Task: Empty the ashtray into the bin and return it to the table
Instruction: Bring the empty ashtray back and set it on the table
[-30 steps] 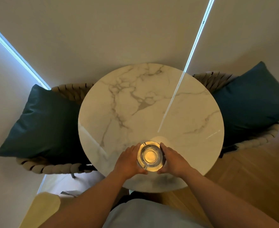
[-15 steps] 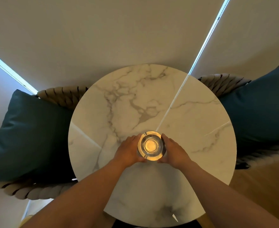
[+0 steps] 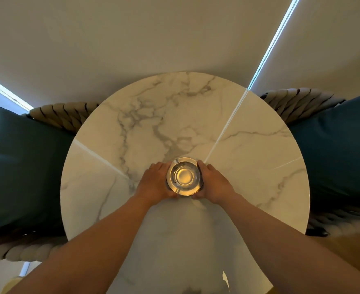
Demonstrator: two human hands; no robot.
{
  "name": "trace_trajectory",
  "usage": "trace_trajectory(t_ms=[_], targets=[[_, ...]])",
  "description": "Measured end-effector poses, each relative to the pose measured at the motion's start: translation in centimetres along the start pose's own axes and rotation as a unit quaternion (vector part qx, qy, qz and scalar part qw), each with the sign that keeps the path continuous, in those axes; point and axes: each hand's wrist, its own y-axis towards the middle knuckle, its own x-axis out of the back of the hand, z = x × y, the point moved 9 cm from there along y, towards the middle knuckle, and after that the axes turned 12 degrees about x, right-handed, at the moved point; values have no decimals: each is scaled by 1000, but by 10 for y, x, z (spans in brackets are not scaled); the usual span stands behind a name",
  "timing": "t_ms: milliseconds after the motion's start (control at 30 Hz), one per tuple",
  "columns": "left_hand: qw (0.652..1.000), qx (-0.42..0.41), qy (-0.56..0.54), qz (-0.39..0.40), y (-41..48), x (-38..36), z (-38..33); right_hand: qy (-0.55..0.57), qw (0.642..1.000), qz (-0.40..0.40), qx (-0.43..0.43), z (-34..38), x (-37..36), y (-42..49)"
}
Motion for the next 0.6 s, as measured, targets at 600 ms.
trace_trajectory(t_ms=[600], targets=[[999,-4,-16,-44,5,5,14,-75,996,-44,32,13,6,13]])
